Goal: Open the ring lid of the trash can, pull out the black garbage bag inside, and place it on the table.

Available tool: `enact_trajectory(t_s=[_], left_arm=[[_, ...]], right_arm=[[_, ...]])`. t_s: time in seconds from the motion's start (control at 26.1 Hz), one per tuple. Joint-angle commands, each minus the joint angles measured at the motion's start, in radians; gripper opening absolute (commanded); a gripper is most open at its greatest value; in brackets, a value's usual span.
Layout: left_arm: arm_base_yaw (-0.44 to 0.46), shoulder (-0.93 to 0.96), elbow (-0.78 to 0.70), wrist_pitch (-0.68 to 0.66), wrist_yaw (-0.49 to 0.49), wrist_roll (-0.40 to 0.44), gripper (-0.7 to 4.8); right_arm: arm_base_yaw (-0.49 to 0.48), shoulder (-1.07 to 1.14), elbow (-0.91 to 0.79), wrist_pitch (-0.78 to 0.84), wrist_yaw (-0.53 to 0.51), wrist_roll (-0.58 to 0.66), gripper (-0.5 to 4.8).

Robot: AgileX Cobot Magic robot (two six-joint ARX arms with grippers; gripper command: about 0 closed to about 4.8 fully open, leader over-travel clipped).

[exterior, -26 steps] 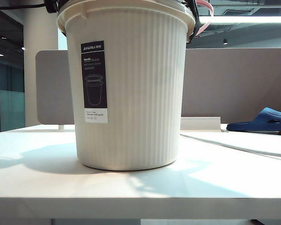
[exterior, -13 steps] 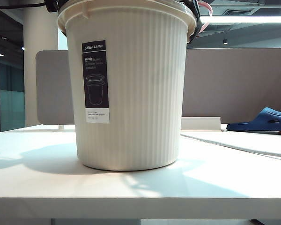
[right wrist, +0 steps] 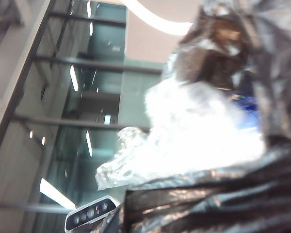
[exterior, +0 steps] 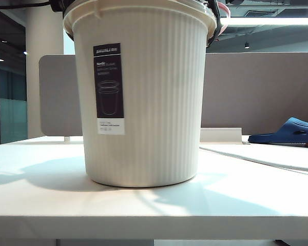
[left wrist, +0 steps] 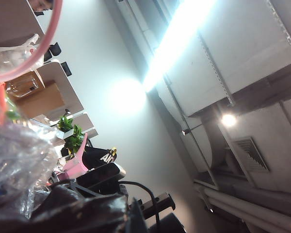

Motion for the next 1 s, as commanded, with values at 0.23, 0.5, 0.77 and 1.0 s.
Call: enact_trajectory(t_s=[0.23,0.5,0.77,1.0], left_arm=[[-0.001,-0.005,0.010,0.043,-0.023,0.006,-0.06],[-0.001,-0.005,0.011,0.046,-0.053,0.009,-0.06],[-0.003,-0.004,0.061,0.038,-0.051,0.035,-0.06],[-0.062,-0.004,0.087,-0.003,-0.075,0.070,-0.06]], right_arm=[[-0.047,-0.003,0.007,0.069,-0.105,-0.095,-0.01],[-0.094,-0.003,0.008,0.085,-0.200,-0.194,-0.01],[-0.120,0.023,0.009,0.191,-0.304,-0.215,-0.01],[-0.120,0.066,0.092,0.195,-0.393,-0.293,-0.01]])
